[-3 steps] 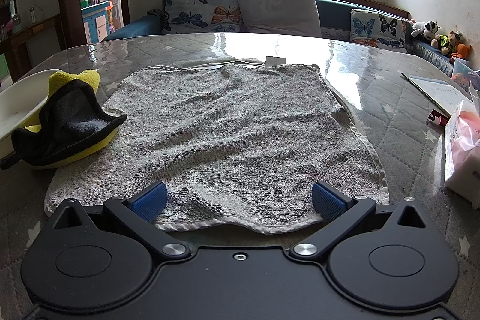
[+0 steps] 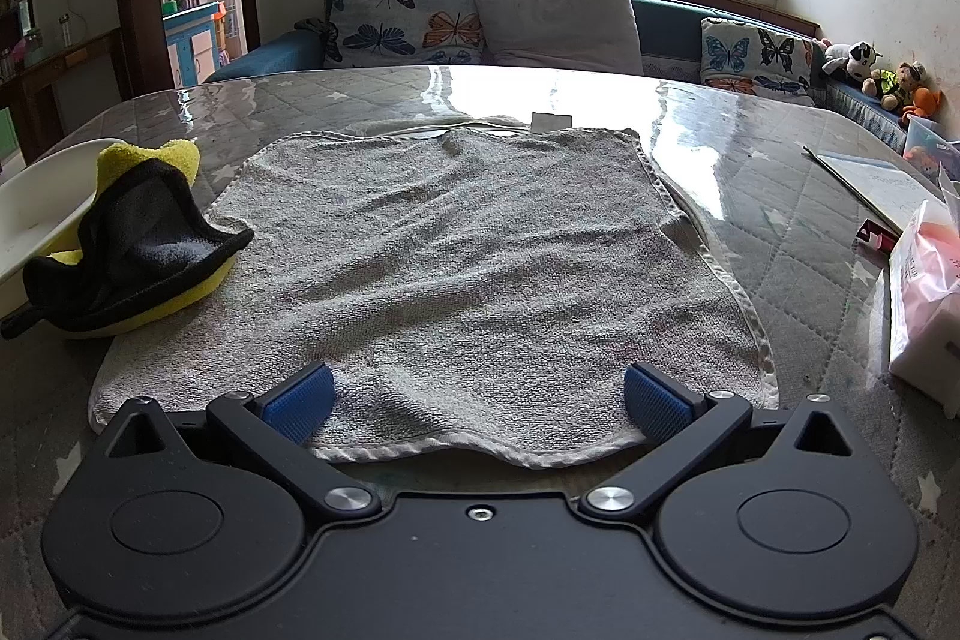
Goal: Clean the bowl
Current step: 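Move the right tool toward the yellow-and-black sponge beside the white bowl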
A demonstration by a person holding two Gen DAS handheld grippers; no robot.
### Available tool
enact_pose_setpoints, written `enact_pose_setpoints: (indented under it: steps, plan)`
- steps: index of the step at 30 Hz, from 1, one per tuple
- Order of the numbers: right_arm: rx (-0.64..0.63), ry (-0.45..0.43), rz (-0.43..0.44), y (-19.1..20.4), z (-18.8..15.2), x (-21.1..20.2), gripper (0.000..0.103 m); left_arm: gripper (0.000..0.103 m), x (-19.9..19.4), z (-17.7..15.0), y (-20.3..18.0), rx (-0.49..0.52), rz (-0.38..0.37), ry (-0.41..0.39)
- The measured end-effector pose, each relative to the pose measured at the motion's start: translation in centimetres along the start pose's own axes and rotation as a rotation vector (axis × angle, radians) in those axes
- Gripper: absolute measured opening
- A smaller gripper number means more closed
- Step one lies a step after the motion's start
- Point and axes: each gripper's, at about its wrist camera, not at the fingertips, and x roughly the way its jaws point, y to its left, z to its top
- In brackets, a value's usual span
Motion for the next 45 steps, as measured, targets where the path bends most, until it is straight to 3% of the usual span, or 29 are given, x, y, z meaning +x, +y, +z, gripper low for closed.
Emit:
enact_pose_setpoints:
  steps: [16,32,45]
  plan:
    - [0.032,-0.005,-0.053,1.6,-1.1,-2.0,0.103,0.103,-1.3,-1.2,-1.3,-0.034,0.042,-0.005]
    - [0.026,-0.011,-0.03,4.9,-2.9,-4.2,0.103,0.103,-3.4,-2.4,-3.6,-0.056,0.067,0.017]
    - [0.02,-0.012,-0.021,6.9,-4.1,-5.4,0.103,0.103,-5.9,-3.7,-6.2,-0.021,0.018,0.031]
